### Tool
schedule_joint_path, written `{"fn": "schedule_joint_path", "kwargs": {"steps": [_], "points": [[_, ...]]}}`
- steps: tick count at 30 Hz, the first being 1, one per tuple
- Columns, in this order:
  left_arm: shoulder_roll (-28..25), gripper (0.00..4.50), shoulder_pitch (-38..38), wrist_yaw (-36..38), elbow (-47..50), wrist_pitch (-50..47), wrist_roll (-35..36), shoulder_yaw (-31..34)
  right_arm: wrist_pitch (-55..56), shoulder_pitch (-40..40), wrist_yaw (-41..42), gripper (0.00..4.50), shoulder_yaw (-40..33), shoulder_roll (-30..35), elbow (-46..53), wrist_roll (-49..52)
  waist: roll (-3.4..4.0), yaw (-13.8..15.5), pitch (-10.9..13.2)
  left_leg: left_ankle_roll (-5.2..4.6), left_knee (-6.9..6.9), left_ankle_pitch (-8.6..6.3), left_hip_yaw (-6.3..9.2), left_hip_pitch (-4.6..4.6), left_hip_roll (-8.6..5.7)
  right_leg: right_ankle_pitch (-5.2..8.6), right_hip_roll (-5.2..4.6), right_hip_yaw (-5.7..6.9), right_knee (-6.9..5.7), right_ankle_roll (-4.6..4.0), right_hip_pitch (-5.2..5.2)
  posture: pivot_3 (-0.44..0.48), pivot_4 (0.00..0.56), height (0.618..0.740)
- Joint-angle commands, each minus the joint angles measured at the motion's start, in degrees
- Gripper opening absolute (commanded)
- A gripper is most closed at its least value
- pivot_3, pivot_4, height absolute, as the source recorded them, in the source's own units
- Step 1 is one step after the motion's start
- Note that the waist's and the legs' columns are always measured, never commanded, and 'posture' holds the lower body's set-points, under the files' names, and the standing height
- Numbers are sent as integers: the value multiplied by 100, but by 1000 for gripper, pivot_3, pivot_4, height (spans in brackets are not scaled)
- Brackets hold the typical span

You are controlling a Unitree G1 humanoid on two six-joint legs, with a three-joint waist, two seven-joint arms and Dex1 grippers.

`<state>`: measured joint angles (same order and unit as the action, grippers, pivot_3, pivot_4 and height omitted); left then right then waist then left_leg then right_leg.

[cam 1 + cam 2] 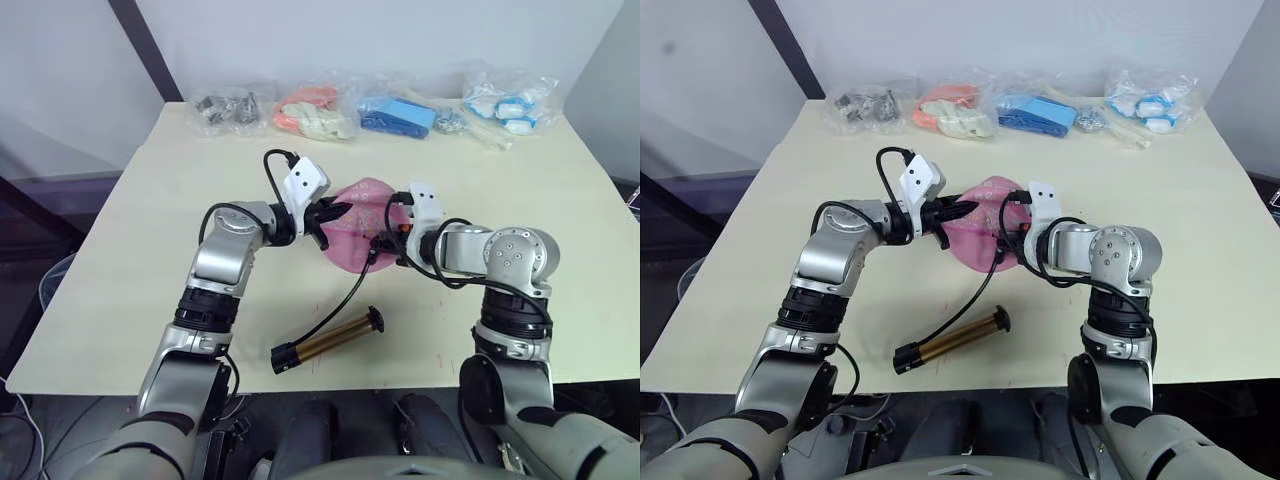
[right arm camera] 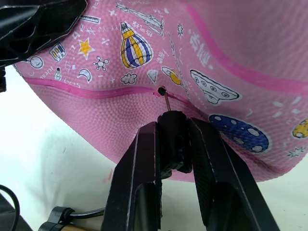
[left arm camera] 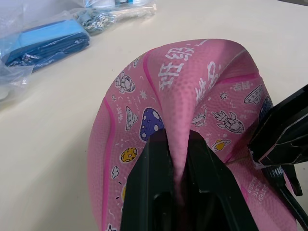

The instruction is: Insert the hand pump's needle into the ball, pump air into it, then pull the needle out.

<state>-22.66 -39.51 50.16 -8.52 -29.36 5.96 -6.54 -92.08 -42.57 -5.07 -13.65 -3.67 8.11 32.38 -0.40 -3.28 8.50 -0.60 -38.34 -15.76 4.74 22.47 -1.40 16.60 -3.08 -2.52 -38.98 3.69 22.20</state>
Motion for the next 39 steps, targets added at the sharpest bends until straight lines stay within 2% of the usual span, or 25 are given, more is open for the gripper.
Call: {"fn": "schedule_joint_path", "kwargs": {"steps": [1, 8, 13, 26, 32, 39], "points": [[263, 6, 174, 104, -94, -465, 116, -440, 234, -139, 72, 310, 267, -116, 90, -206, 7, -1, -18, 0, 1, 0, 0, -3, 0, 0, 0, 0, 1, 0, -3, 0, 150, 740], [305, 6, 190, 75, -50, -729, 147, -445, 440, -136, 268, 310, 584, -133, -6, -462, 9, -13, -36, -1, 3, -1, 0, -14, 0, 0, 0, 0, 3, 0, -13, 0, 150, 740], [289, 6, 223, 95, -14, -783, 152, -467, 559, -183, 416, 310, 766, -114, -220, -655, 8, -28, -39, -1, 26, -2, -3, -65, 0, 1, -2, -3, 12, 0, -52, 0, 150, 740], [234, 6, 382, 119, 47, -852, 167, -481, 1106, -496, 657, 310, 986, -327, -859, -1062, 5, -91, -66, -1, 49, -2, -1, -96, 2, -5, 3, -16, 11, -9, -52, 0, 150, 740], [197, 6, 462, 161, -11, -777, 168, -512, 1281, -612, 781, 310, 1082, -377, -1131, -1206, -18, -91, -91, 0, 106, -2, -16, -173, -2, -14, 2, -34, 17, -25, -65, 0, 150, 740], [232, 6, 488, 170, -198, -656, 132, -506, 1505, -800, 890, 310, 1170, -418, -1522, -1379, -27, -106, -112, 0, 116, -3, -15, -185, -1, -18, 9, -45, 17, -31, -62, 0, 150, 740]]}}
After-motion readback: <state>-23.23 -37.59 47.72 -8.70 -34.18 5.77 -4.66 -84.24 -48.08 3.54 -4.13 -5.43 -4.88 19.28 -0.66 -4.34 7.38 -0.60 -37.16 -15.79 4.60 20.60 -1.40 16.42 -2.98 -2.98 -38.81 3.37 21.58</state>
